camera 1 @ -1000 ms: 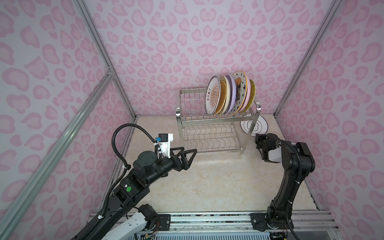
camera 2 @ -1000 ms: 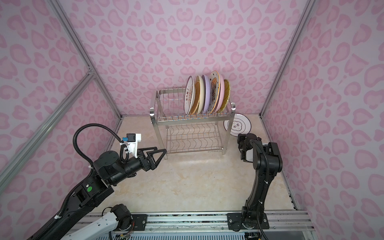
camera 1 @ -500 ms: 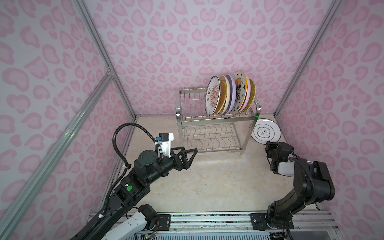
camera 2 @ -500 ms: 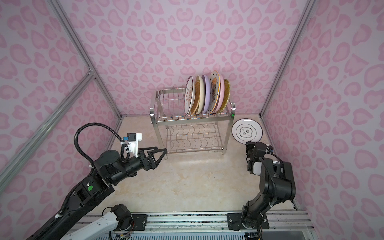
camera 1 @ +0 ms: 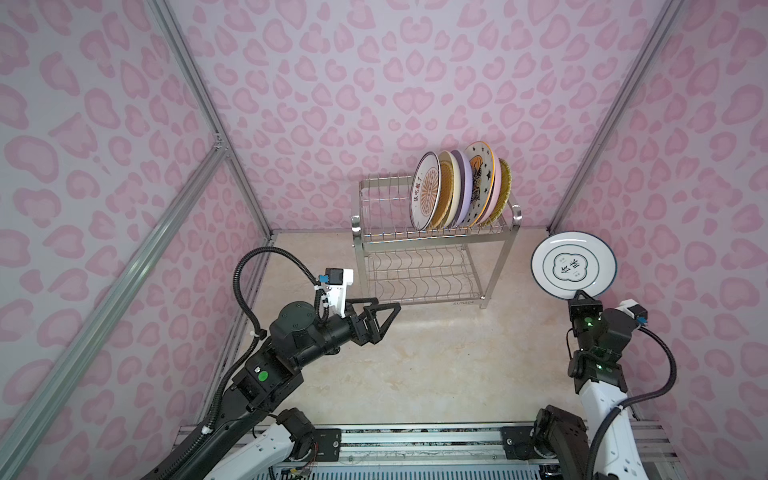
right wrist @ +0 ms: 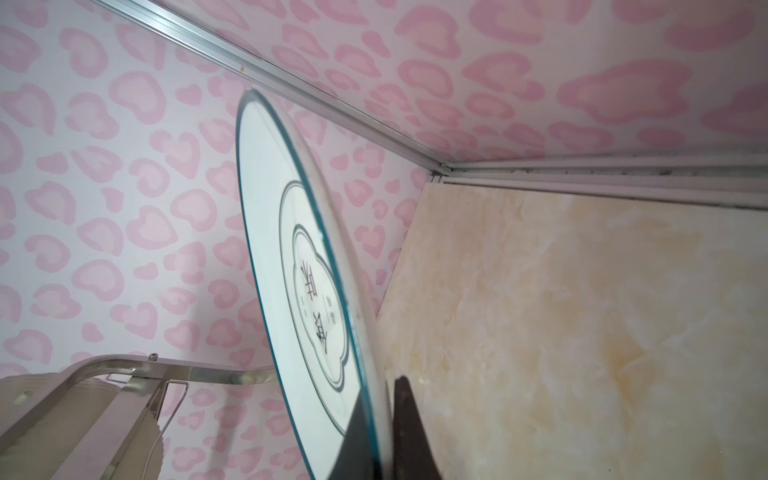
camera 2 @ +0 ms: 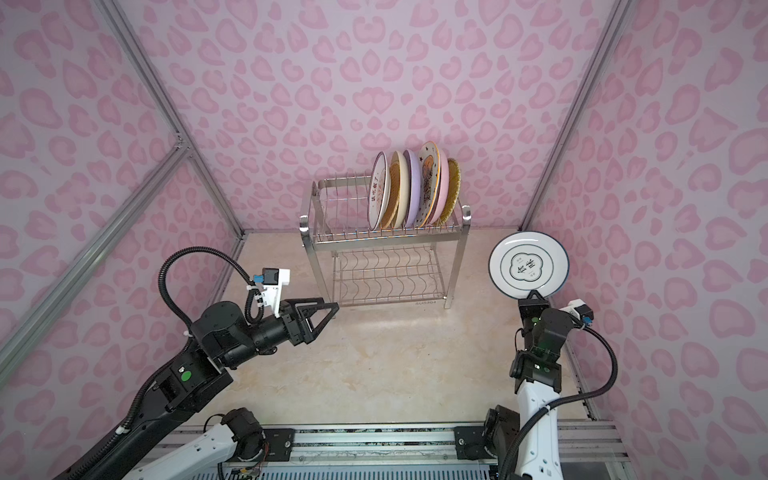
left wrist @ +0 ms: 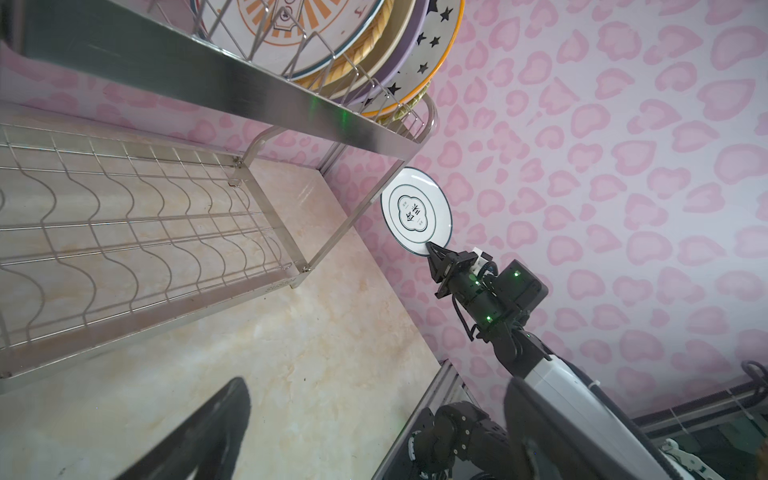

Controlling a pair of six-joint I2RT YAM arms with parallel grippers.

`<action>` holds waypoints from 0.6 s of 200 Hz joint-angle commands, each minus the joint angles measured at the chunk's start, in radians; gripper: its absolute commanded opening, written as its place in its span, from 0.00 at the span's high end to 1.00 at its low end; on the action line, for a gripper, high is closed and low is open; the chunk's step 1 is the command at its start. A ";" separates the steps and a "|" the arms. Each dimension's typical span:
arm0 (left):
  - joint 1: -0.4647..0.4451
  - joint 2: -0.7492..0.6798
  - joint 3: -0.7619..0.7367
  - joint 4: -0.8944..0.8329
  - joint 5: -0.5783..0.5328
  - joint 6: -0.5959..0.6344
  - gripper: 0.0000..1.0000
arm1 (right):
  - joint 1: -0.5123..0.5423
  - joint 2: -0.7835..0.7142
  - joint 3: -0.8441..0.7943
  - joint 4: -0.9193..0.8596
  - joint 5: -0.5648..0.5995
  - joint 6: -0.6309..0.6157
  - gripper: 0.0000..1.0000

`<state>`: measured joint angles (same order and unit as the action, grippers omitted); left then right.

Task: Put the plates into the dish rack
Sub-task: 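Lift the dark-rimmed plate upright and carry it toward the left gripper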

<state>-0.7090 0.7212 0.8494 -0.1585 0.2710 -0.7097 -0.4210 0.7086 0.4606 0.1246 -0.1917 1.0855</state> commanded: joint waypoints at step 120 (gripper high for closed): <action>-0.001 0.077 0.011 0.185 0.123 -0.070 0.03 | 0.042 -0.063 0.558 -0.457 0.145 -0.375 1.00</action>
<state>-0.7097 0.7994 0.8375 -0.0269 0.3717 -0.7769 -0.3779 0.6521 0.9905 -0.4164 -0.0200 0.7418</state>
